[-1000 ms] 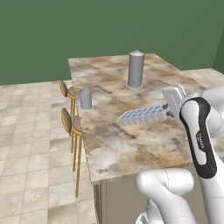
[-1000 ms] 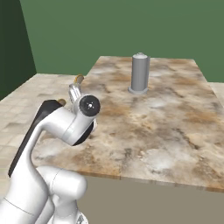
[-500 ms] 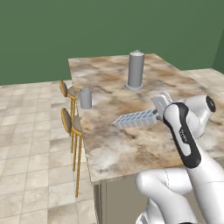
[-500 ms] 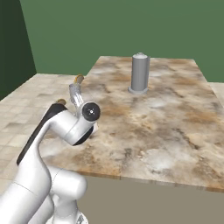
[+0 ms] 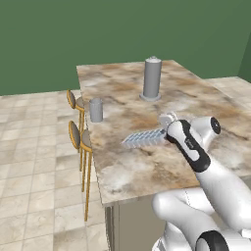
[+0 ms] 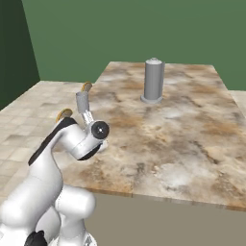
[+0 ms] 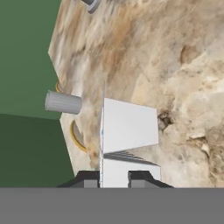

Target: Open the freezer door, pick up the ice cube tray from the freezer, and place it on the dining counter.

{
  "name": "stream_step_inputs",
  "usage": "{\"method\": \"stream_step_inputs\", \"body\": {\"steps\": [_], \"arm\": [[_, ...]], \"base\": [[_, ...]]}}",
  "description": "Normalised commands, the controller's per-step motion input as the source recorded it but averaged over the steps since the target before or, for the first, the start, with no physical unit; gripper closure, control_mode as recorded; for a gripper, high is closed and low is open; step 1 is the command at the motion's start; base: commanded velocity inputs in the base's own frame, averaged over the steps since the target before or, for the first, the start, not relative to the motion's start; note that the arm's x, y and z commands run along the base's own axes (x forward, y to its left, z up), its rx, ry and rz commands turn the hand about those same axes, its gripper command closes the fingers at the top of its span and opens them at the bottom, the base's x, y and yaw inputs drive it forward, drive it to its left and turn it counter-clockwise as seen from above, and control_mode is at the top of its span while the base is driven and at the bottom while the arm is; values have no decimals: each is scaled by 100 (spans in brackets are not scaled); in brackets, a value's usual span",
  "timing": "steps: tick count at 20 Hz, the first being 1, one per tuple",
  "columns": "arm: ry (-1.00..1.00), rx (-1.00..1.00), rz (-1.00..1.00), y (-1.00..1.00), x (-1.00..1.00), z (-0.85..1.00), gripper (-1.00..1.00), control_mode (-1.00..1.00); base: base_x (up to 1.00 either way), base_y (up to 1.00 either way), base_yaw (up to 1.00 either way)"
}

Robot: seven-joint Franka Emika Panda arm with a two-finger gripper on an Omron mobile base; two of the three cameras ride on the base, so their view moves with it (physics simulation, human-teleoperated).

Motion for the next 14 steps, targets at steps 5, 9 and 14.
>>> {"method": "stream_step_inputs", "body": {"steps": [5, 9, 14], "arm": [[1, -4, 2, 25, 52, -54, 100, -100], [0, -2, 2, 18, 47, -48, 100, -100], [0, 0, 3, 8, 41, -46, 100, -100]], "base": [[0, 0, 0], [0, 0, 0], [0, 0, 0]]}}
